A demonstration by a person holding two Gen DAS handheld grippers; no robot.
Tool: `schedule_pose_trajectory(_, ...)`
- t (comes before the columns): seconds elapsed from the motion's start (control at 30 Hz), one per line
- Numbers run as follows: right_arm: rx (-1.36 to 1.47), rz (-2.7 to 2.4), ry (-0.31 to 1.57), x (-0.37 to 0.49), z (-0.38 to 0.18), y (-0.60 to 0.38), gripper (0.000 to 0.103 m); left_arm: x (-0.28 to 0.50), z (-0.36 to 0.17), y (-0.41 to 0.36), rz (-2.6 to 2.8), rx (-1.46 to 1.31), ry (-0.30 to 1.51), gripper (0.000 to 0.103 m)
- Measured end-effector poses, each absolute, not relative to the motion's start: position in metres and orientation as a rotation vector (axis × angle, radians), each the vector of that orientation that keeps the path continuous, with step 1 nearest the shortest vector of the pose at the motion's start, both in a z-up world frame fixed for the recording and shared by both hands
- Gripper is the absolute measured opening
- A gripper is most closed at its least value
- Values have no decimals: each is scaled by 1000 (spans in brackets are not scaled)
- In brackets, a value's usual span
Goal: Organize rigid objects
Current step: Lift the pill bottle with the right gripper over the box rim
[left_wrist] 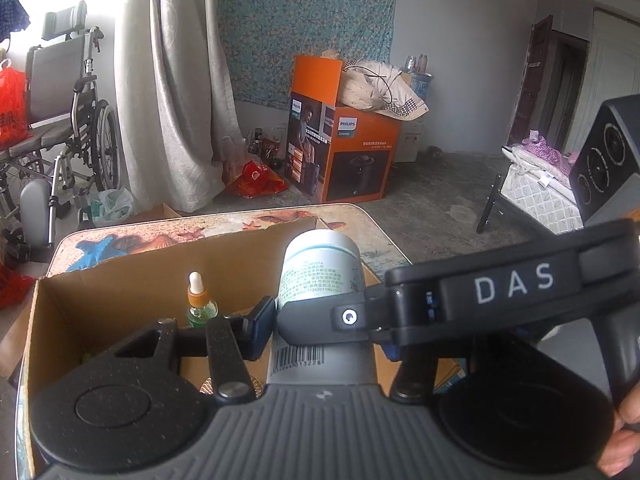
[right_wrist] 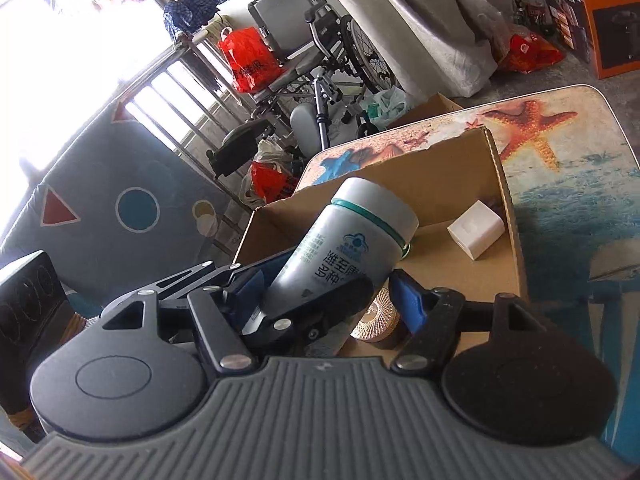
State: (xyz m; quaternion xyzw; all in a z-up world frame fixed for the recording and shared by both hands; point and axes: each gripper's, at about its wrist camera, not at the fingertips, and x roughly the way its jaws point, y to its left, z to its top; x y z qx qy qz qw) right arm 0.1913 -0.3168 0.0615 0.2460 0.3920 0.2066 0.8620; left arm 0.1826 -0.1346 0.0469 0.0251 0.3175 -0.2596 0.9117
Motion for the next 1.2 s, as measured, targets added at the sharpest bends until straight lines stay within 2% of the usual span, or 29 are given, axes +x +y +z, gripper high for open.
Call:
schedule_pose_trajectory(0.23, 553, 422, 870, 207, 30, -332, 69, 204, 29, -137, -541, 27, 707, 53)
schedule_pose_trajectory(0.63, 607, 438, 786, 203, 36, -338, 69, 191, 26, -131, -570, -1, 690, 53)
schedule_pose_trajectory(0.83, 516, 425, 737, 191, 38, -331, 48, 184, 25, -126, -577, 21, 664, 53)
schedule_pose_trajectory(1.2, 308, 457, 598, 153, 51, -312, 47, 161, 27, -129, -599, 110, 573, 53)
